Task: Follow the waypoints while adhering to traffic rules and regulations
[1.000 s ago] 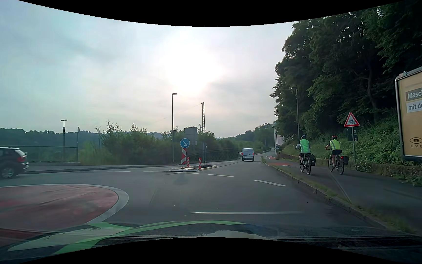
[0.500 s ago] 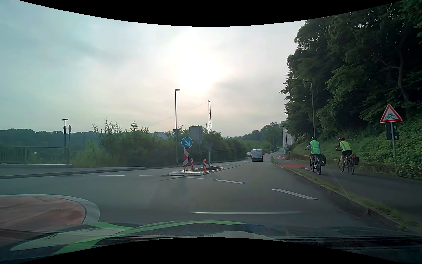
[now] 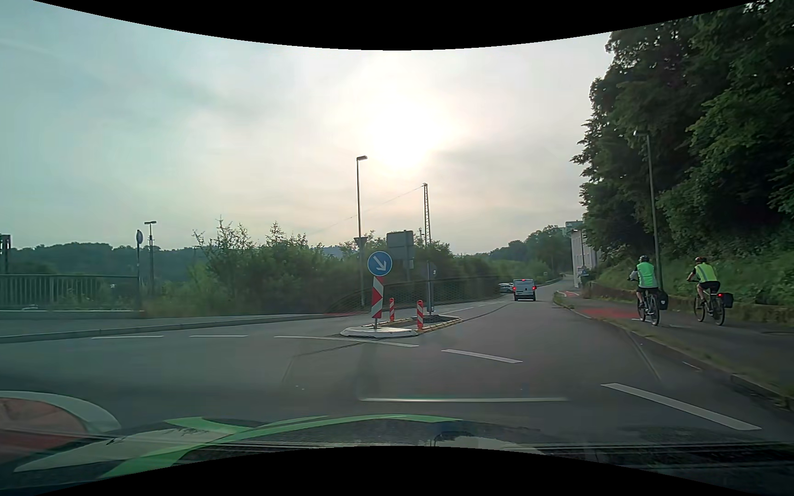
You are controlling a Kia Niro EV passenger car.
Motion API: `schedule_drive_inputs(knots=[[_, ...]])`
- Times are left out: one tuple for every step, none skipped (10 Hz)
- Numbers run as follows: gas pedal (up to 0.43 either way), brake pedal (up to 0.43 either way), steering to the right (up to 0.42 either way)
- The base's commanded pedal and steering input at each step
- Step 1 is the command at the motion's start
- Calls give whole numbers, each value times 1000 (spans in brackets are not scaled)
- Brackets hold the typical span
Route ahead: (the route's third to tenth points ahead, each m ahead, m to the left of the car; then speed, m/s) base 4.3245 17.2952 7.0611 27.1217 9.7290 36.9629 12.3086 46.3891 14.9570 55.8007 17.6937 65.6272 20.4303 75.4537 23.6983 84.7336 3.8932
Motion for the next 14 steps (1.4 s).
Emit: schedule_drive_inputs(knots=[[59,0,-320],[59,0,-343],[59,0,-358],[59,0,-381],[59,0,-410],[59,0,-440],[59,0,-474],[59,0,-515],[59,0,-554],[59,0,-586],[59,0,-609],[59,0,-624],[59,0,-630],[59,0,-635]])
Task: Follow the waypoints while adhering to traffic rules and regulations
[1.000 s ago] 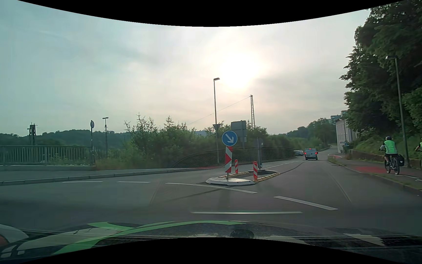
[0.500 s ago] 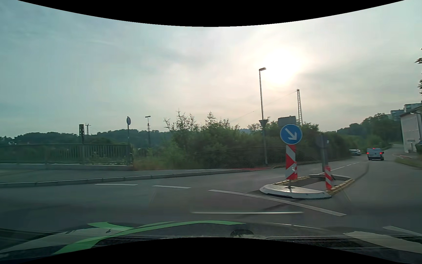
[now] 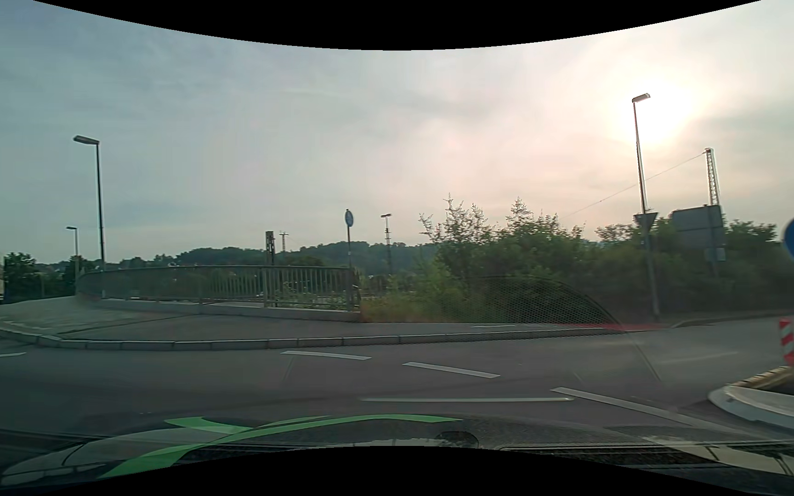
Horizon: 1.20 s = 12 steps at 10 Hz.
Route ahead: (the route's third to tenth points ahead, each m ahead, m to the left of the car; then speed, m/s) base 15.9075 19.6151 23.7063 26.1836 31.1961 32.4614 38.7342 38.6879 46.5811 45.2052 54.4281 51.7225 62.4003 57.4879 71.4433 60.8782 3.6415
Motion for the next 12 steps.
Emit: schedule_drive_inputs(knots=[[59,0,-639],[59,0,-649],[59,0,-660],[59,0,-666],[59,0,-673],[59,0,-680],[59,0,-689],[79,0,-690],[138,0,-690],[150,0,-690],[150,0,-687],[150,0,-675]])
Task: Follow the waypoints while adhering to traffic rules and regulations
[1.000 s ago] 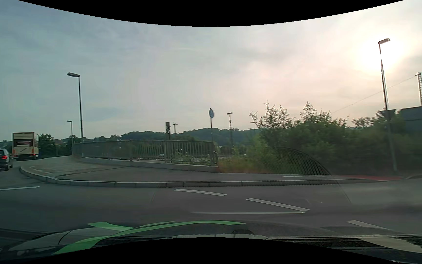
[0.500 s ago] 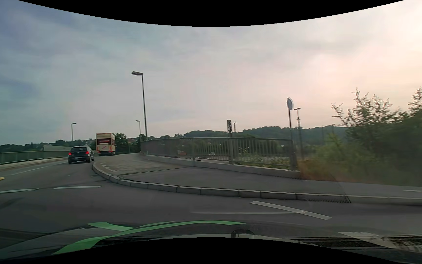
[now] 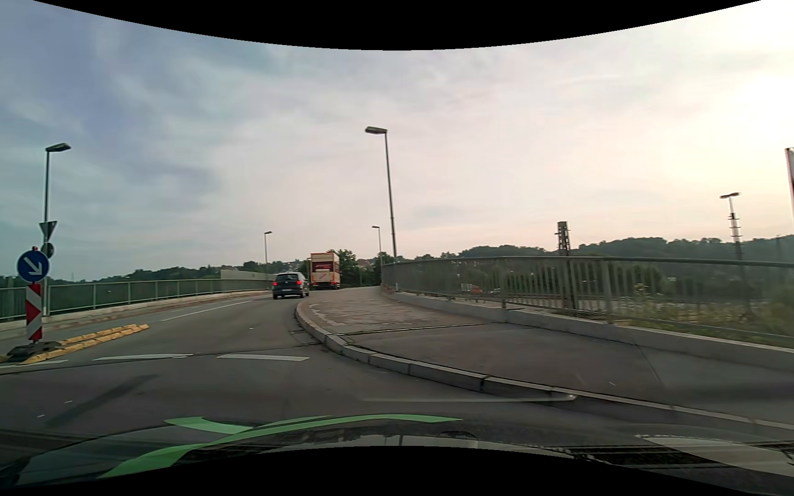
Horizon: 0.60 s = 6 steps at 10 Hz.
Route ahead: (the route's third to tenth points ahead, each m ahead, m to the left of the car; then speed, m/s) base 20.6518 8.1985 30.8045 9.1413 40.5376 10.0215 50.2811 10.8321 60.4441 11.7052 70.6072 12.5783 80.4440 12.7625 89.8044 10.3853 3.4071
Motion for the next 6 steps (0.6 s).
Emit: schedule_drive_inputs(knots=[[150,0,-658],[150,0,-645],[150,0,-625],[150,0,-584],[150,0,-544],[150,0,-499]])
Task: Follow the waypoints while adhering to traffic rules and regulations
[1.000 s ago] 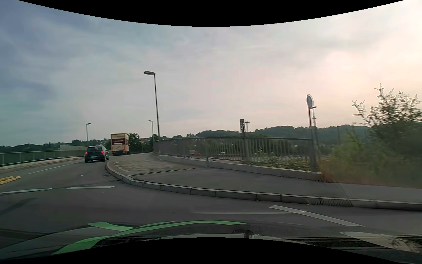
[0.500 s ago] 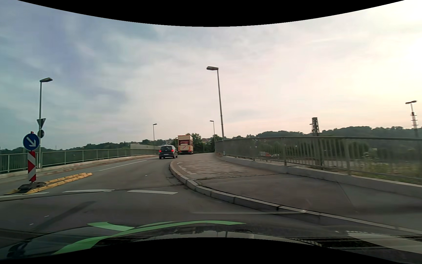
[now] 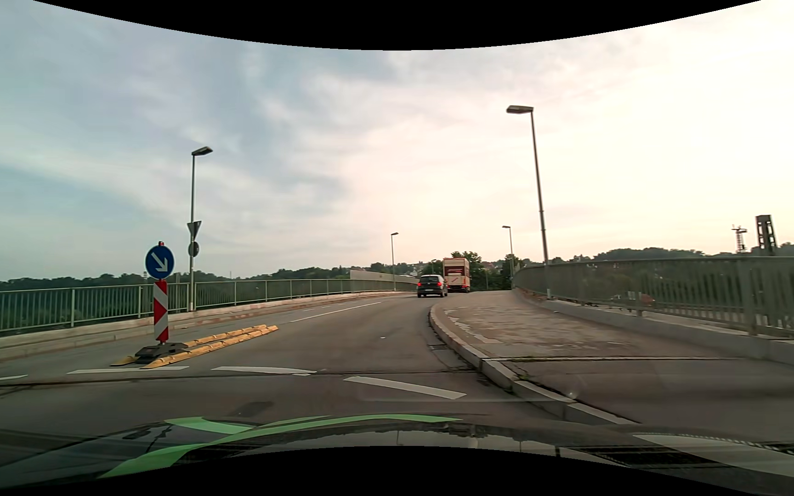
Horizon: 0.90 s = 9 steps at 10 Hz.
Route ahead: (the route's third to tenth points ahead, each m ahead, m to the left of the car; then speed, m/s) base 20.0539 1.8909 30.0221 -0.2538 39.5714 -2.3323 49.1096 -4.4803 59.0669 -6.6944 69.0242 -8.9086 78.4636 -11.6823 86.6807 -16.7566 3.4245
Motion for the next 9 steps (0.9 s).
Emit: schedule_drive_inputs(knots=[[150,0,-452],[150,0,-409],[157,0,-376],[157,0,-330],[157,0,-287],[169,0,-248],[177,0,-196],[177,0,-149],[177,0,-114]])
